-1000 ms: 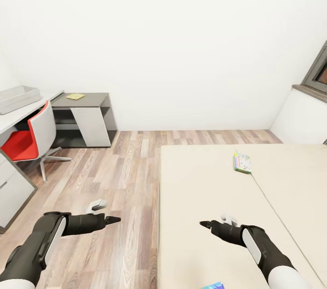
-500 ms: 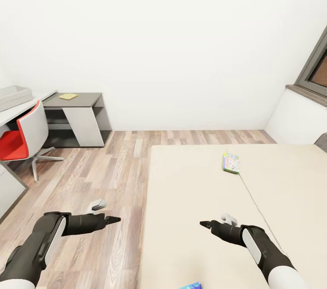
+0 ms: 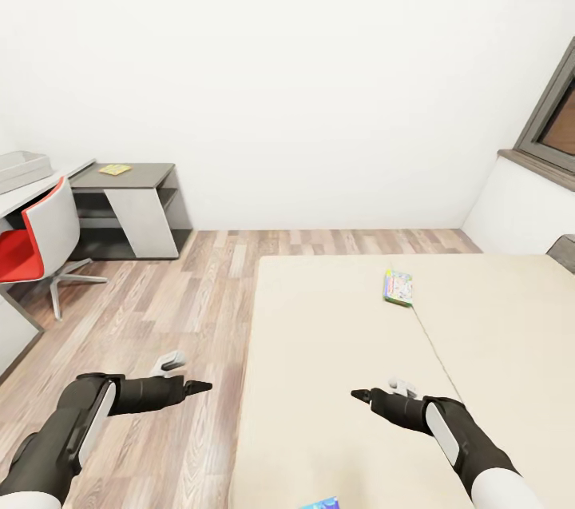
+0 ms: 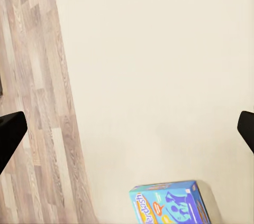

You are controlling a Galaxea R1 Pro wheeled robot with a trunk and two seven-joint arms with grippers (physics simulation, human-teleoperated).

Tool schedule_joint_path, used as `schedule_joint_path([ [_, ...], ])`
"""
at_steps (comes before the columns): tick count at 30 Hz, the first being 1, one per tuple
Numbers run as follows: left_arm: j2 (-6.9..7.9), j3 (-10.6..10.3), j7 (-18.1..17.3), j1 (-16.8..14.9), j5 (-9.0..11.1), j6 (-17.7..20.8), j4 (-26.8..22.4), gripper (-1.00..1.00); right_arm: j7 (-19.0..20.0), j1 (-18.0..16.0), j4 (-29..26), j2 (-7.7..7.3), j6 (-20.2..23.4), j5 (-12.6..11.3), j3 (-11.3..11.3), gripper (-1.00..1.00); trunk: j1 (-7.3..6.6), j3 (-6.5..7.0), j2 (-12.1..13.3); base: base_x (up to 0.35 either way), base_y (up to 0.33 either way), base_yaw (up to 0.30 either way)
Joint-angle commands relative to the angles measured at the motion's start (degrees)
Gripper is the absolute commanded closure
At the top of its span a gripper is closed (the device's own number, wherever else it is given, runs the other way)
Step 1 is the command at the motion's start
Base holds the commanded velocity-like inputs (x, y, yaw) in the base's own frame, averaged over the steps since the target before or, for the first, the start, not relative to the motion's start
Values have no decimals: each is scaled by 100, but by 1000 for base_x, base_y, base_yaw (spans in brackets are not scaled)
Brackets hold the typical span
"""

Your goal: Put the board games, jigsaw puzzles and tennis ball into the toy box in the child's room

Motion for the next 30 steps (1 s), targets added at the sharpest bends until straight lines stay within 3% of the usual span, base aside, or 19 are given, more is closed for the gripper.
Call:
schedule_joint_path([
  [1, -1, 7, -14, -5, 9, 44, -3, -100, 9, -4, -4, 1, 46, -19, -22, -100, 3, -11, -11, 0, -11, 0],
  [11, 3, 10, -11, -5, 3, 44, 0, -100, -76, -4, 5, 7, 56, -26, -25, -100, 3, -11, -11, 0, -3, 0],
  [30, 8, 19, -11, -5, -4, 44, 0, -100, -654, -4, 46, 88, 107, -36, -28, -100, 3, -11, -11, 0, 0, 0],
])
